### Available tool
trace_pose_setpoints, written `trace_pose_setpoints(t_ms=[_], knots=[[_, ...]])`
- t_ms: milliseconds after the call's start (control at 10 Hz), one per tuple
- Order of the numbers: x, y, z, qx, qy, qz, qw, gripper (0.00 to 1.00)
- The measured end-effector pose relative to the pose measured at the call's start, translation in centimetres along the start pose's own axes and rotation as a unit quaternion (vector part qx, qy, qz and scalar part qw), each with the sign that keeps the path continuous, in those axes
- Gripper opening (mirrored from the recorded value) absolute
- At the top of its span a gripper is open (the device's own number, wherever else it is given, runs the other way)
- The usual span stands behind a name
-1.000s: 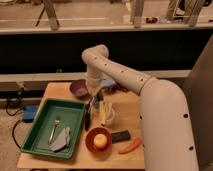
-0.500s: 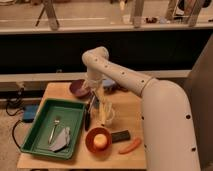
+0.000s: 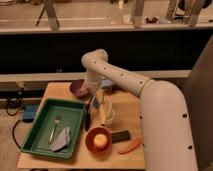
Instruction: Place brush in purple bowl
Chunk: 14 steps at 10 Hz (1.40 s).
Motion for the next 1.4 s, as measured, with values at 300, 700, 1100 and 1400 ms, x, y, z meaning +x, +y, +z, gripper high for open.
trace_pose_setpoints(t_ms=[300, 700, 1100, 1400], knots=[[0.2, 0.4, 2.2, -0.008, -0.005, 0.01, 0.9999, 0.7], [0.5, 0.7, 3.0, -0.017, -0.01, 0.022, 0.9996, 0.48], [0.7, 0.9, 3.2, -0.023, -0.011, 0.034, 0.9991, 0.8], [0.7, 1.0, 3.1, -0.02, -0.011, 0.046, 0.9987, 0.8]])
